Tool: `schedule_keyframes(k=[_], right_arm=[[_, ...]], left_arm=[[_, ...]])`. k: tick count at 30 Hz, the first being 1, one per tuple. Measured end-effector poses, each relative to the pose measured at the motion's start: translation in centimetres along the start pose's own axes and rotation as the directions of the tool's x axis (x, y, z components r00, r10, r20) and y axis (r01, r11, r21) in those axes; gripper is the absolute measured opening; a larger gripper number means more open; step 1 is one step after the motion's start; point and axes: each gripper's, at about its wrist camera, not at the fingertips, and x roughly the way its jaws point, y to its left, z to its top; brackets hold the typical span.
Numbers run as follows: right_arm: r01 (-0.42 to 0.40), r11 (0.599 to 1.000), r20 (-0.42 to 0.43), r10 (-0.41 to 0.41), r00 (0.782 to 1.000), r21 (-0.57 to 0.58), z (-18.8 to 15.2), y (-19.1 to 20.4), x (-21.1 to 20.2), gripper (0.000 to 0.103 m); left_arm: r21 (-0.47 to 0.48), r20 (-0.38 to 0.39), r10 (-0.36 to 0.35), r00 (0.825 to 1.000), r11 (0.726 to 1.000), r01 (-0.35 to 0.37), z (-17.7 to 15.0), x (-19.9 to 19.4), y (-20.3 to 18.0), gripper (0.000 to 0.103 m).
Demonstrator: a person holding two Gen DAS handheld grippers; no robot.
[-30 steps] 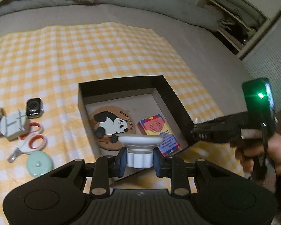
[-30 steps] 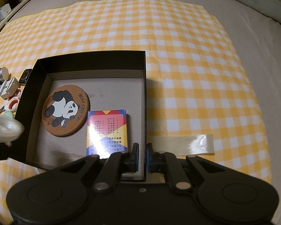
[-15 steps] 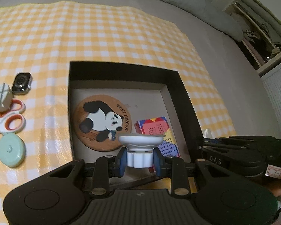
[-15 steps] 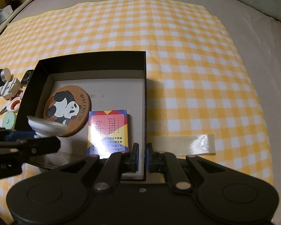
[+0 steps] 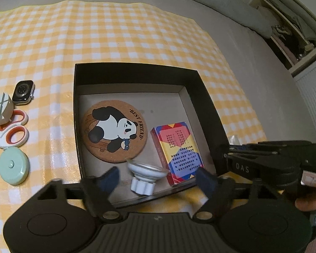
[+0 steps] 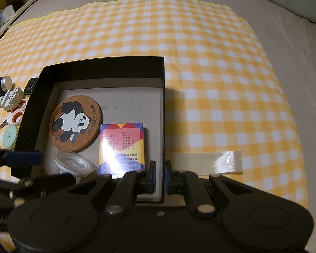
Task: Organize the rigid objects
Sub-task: 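Carry the suction cup into the black box and release it, then move the left gripper back toward the pill bottle and watch tool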
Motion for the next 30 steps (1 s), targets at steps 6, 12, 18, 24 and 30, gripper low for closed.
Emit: schedule_keyframes(k=[6, 12, 18, 24, 30], right_arm=[[0.0, 1.0, -0.003, 0.0, 1.0, -0.002, 0.0, -0.1, -0.1, 0.008], [0.003, 1.0, -0.007, -0.003, 1.0, -0.005, -0.2, 0.0, 0.1, 0.008], [0.011, 1.0, -0.008, -0.011, 1.0, 0.002, -0.1, 0.1, 0.4, 0.008], [0.005, 0.999, -0.011, -0.005, 1.0, 0.047, 0.1, -0.3, 0.2, 0.004], [0.007, 0.999, 0.007, -0.008, 1.0, 0.045, 0.1, -0.2, -0.2, 0.003]], left_arm=[[0.048, -0.009, 0.007, 1.0, 0.999, -0.007, -0.4, -0.3, -0.4, 0.098], [0.128, 0.014, 0.019, 1.0, 0.992, -0.021, -0.9, -0.8, -0.8, 0.102], [0.207, 0.06, 0.032, 0.998, 0.977, -0.044, -1.1, -2.0, -0.7, 0.103], [0.226, 0.1, 0.055, 0.993, 0.971, -0.077, -1.0, -3.4, 0.5, 0.103], [0.211, 0.153, 0.075, 0.985, 0.972, -0.106, -0.2, -5.3, 2.3, 0.103]])
